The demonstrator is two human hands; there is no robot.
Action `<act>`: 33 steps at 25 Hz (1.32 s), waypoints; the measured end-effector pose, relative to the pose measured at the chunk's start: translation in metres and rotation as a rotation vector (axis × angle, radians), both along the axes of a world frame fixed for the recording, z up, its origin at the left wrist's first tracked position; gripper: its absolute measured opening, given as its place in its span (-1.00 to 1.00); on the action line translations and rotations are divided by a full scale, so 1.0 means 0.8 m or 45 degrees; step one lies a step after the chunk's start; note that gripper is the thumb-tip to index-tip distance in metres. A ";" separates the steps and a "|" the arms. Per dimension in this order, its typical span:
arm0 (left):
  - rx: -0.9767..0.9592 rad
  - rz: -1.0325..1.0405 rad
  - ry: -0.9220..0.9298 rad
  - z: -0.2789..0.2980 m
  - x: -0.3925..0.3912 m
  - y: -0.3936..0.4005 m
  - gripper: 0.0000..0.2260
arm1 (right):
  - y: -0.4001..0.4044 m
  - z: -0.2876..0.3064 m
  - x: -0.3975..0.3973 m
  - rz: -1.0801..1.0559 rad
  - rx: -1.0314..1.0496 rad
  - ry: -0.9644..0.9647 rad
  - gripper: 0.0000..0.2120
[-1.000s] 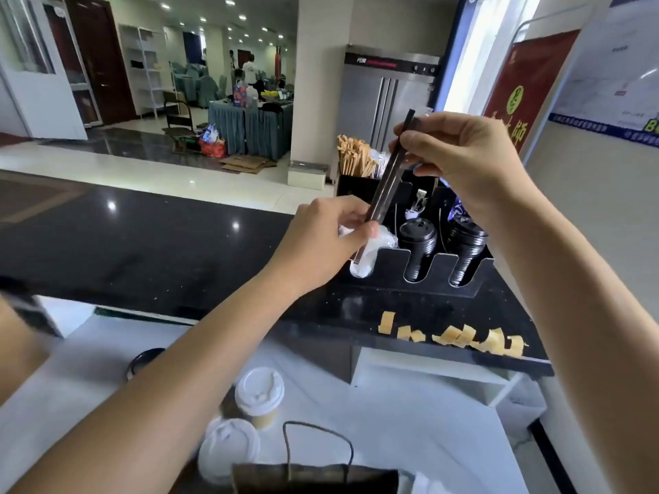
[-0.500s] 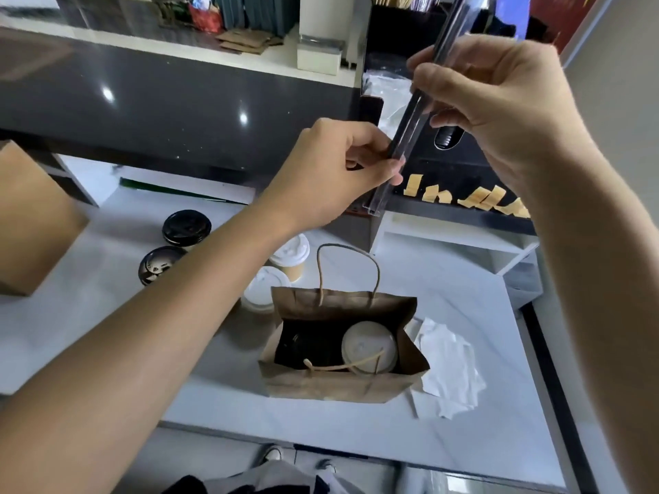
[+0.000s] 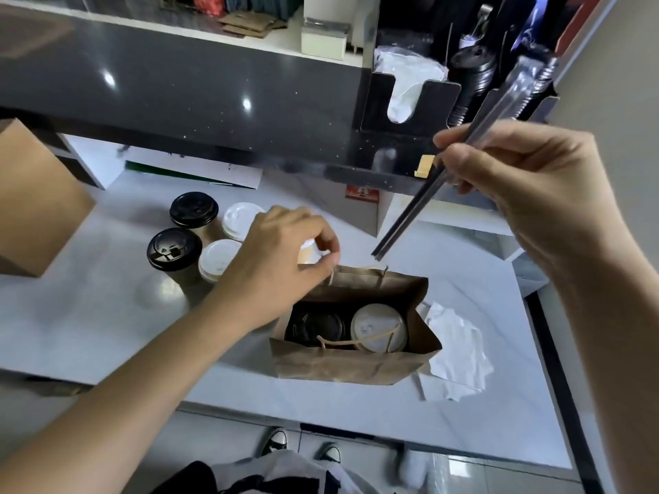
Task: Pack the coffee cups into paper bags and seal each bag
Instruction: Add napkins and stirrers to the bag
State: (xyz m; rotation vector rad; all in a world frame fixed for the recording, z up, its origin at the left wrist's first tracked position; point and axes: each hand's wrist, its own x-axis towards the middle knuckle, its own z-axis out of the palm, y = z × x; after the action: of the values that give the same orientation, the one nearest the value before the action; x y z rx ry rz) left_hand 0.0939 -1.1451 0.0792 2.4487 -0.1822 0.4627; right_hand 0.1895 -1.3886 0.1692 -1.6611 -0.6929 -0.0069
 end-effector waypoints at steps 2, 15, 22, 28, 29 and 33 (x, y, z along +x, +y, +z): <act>0.047 0.065 -0.035 -0.021 -0.015 0.003 -0.86 | -0.001 -0.018 -0.009 0.020 -0.008 0.011 -0.88; 0.228 0.092 0.081 -0.069 -0.026 0.014 -0.84 | 0.006 -0.087 -0.035 0.040 -0.001 0.026 -0.93; 0.525 0.103 0.432 -0.077 -0.023 0.018 -0.51 | 0.036 -0.123 -0.046 0.078 -0.322 -0.103 -0.93; 0.598 0.081 0.481 -0.077 -0.030 0.013 -0.11 | 0.061 -0.148 -0.038 0.193 -0.959 -0.670 -0.83; 0.588 0.082 0.485 -0.077 -0.031 0.013 -0.08 | 0.066 -0.155 -0.034 0.195 -1.169 -0.739 -0.84; 0.507 0.075 0.474 -0.076 -0.035 0.014 -0.03 | 0.086 -0.174 -0.024 0.192 -1.592 -0.650 -0.88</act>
State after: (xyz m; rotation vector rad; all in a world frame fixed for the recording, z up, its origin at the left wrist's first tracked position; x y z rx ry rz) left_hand 0.0658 -1.1342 0.0181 2.8826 -0.0467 -0.0184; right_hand 0.1702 -1.3201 0.0299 -2.8371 -1.3667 0.1412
